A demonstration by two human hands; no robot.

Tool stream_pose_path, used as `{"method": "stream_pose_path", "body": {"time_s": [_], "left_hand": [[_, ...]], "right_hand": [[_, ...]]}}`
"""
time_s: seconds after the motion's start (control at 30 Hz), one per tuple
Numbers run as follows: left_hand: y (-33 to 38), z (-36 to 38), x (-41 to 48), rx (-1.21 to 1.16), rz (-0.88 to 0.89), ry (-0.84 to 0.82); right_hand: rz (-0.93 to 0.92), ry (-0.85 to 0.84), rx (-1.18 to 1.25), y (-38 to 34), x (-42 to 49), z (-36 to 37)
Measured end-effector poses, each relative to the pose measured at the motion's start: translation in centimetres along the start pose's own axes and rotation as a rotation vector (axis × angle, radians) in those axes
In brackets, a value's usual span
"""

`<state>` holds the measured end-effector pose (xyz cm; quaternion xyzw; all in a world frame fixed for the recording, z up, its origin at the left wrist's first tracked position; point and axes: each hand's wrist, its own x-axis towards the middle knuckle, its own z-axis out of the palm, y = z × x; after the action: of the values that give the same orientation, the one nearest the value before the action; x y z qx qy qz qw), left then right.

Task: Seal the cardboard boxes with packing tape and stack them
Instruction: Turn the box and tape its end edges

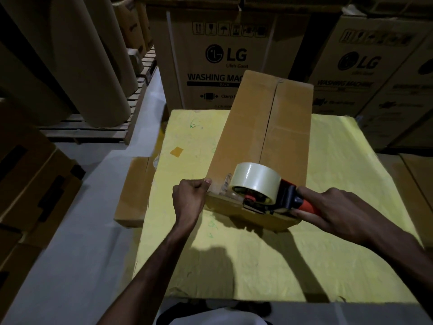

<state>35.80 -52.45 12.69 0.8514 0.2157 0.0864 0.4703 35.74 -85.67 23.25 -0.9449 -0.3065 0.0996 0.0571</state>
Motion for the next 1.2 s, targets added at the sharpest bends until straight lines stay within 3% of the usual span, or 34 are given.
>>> {"method": "stream_pose_path", "body": {"time_s": [0.13,0.47,0.53,0.63,0.73,0.8,0.93,1.2], "left_hand": [[-0.3,-0.3,0.1,0.038,0.058,0.017],[-1.7,0.8,0.5,-0.005,0.002,0.051],[-1.5,1.5,-0.1,0.069,0.123,0.108],[-1.4,2.9,-1.6,0.1,0.499,0.158],[-1.8,5.0,-3.5,0.21,0.793,0.007],[-2.3,6.6,-5.0,0.385,0.85,-0.121],[-2.8,9.0,-6.3,0.575,0.931,-0.191],[-2.5,12.0,-5.8,0.623,1.117,-0.071]], "right_hand": [[0.046,0.008,0.021,1.5,-2.1,0.2],[0.137,0.082,0.05,3.6,-8.4,0.2],[0.137,0.054,-0.048,3.5,-8.3,0.4],[0.133,0.024,-0.126,3.3,-8.0,0.2],[0.137,0.024,-0.133,3.6,-8.3,-0.2],[0.142,0.019,-0.141,3.8,-8.5,-0.5],[0.154,-0.014,-0.16,3.9,-8.6,-0.7],[0.173,-0.066,-0.209,3.8,-8.6,-0.7]]}}
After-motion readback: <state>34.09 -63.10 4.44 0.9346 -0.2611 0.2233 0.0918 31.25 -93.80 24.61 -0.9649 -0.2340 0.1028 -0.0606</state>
